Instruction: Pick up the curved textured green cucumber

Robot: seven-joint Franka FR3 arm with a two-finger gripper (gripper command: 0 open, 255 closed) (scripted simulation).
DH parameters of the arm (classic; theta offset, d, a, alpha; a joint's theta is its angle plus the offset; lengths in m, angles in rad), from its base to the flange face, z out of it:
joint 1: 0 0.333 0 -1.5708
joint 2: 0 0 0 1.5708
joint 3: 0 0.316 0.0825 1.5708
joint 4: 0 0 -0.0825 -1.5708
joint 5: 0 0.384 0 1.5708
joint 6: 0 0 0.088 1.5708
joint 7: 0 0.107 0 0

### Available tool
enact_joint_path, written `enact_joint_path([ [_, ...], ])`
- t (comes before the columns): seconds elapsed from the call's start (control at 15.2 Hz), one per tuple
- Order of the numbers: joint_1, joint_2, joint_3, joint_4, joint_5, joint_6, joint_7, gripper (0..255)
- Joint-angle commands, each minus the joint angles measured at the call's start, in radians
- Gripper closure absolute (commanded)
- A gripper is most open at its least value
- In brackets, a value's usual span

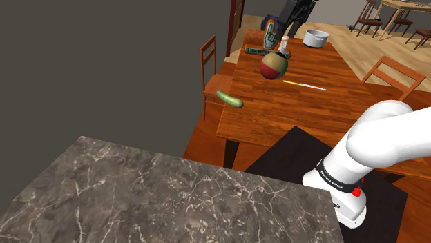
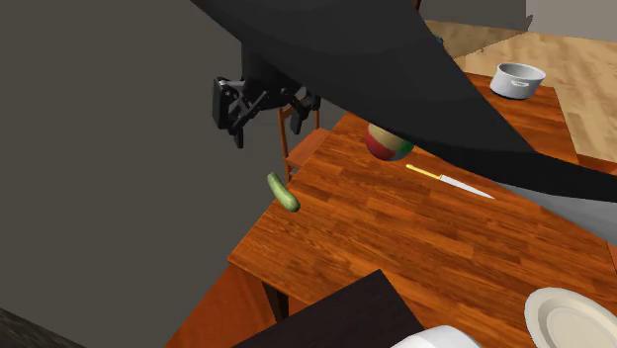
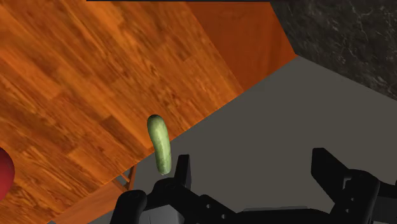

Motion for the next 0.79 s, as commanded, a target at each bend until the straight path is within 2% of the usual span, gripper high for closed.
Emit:
enact_joint_path([
  [0.0,0.000,0.000,0.000,0.000,0.000,0.000,0.000,0],
  [0.73,-0.006,0.294,-0.027,-0.066,-0.022,0.309,-0.059,0],
])
